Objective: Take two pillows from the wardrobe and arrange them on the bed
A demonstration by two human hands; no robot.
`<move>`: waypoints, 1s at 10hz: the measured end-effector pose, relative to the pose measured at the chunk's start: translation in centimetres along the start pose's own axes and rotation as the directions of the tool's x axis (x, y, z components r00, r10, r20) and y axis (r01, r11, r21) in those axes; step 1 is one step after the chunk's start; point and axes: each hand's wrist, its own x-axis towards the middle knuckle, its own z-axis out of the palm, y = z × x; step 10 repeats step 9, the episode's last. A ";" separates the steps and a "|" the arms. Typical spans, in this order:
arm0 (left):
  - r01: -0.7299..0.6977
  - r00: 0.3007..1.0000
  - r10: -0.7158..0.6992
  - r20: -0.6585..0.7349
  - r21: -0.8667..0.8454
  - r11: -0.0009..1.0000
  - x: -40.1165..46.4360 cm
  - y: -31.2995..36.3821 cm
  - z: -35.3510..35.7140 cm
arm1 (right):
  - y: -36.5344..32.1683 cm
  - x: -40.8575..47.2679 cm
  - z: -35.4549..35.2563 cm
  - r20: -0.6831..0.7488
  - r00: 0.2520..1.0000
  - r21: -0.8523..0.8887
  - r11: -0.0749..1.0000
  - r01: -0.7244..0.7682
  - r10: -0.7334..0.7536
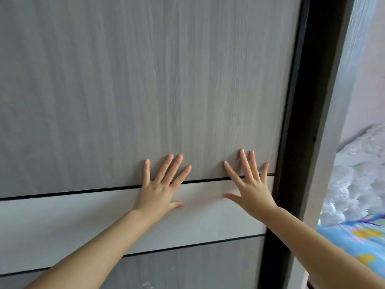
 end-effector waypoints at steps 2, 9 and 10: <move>-0.012 0.999 0.011 -0.030 -0.050 0.999 2.8 4.0 -0.2 | 2.7 -0.9 0.2 0.055 0.996 0.054 0.996 -0.068 0.065; -0.058 0.987 0.036 -0.155 -0.139 0.989 3.5 8.4 -2.3 | 5.8 -1.5 -4.4 0.318 0.930 0.077 0.972 -0.222 0.187; -0.058 0.987 0.036 -0.155 -0.139 0.989 3.5 8.4 -2.3 | 5.8 -1.5 -4.4 0.318 0.930 0.077 0.972 -0.222 0.187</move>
